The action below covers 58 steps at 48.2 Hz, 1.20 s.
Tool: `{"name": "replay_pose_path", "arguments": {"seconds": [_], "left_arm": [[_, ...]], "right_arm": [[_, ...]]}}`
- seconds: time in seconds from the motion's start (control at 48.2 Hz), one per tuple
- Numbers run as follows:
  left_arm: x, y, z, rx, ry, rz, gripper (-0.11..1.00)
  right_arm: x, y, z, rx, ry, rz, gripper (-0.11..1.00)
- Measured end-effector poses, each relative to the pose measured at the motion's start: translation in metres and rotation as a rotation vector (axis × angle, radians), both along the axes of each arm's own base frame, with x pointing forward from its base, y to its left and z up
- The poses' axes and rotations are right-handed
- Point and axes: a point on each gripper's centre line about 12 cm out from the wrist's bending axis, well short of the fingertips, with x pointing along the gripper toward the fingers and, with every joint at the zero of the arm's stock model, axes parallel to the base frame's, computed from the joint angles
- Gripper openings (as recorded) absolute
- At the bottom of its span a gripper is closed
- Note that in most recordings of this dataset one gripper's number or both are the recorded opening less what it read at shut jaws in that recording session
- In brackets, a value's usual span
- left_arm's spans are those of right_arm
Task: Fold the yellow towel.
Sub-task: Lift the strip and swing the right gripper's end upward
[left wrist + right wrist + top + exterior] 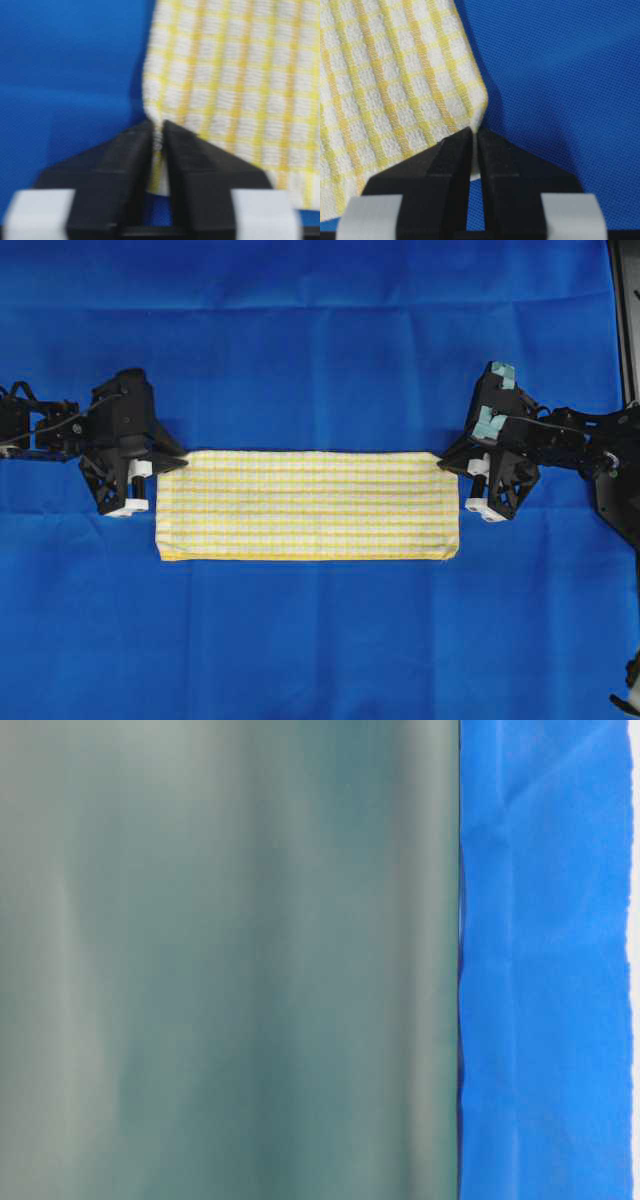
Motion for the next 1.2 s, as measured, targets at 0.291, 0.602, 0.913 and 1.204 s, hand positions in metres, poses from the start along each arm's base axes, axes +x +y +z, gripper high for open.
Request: {"name": "replay_pose_path", "arguments": {"seconds": [0.291,0.602,0.913,1.204], "left_arm": [[0.003,0.000,0.003,-0.003,0.018,0.001,0.02],[0.012,-0.003,0.049,-0.009,-0.001,-0.014,0.02],[-0.001,-0.005,0.105,-0.011,-0.073,-0.022,0.02],[-0.027,-0.007,0.134,-0.007,-0.170,-0.024,0.02]], "right_arm": [[0.000,0.000,0.001,0.001,-0.005,-0.003,0.03],[0.002,0.001,0.046,0.009,-0.177,0.005,0.03],[-0.013,0.005,0.095,0.010,-0.322,0.069,0.03],[-0.028,0.004,0.122,-0.008,-0.396,0.104,0.03]]}}
